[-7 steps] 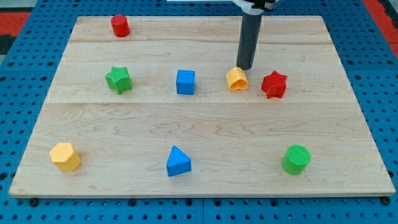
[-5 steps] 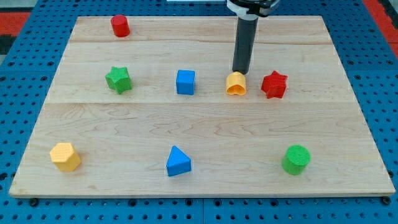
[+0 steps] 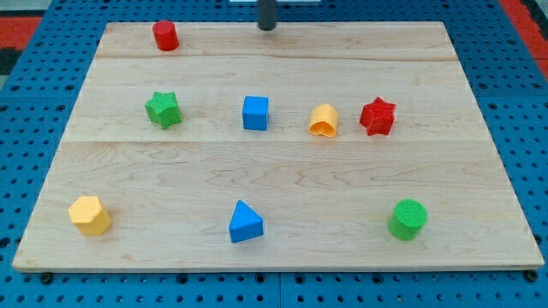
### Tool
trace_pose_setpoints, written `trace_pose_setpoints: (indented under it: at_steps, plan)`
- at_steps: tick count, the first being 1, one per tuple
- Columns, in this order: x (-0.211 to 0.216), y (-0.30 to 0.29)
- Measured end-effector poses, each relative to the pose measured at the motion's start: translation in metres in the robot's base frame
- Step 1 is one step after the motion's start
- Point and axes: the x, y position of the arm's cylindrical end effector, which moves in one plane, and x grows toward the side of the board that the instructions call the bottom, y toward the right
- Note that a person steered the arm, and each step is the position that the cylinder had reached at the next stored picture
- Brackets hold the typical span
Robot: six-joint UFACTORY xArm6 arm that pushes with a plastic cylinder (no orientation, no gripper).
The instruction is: Move the red circle towards the left center of the board
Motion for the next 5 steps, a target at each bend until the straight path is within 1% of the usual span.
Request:
trace_pose_setpoints:
  at_steps: [1,2,3,4,5]
  plan:
    - [-0.002,-0.066]
    - [-0.003,-0.151]
    - [0.023,-0.158]
    - [0.047,-0.126]
    - [0.08,-0.124]
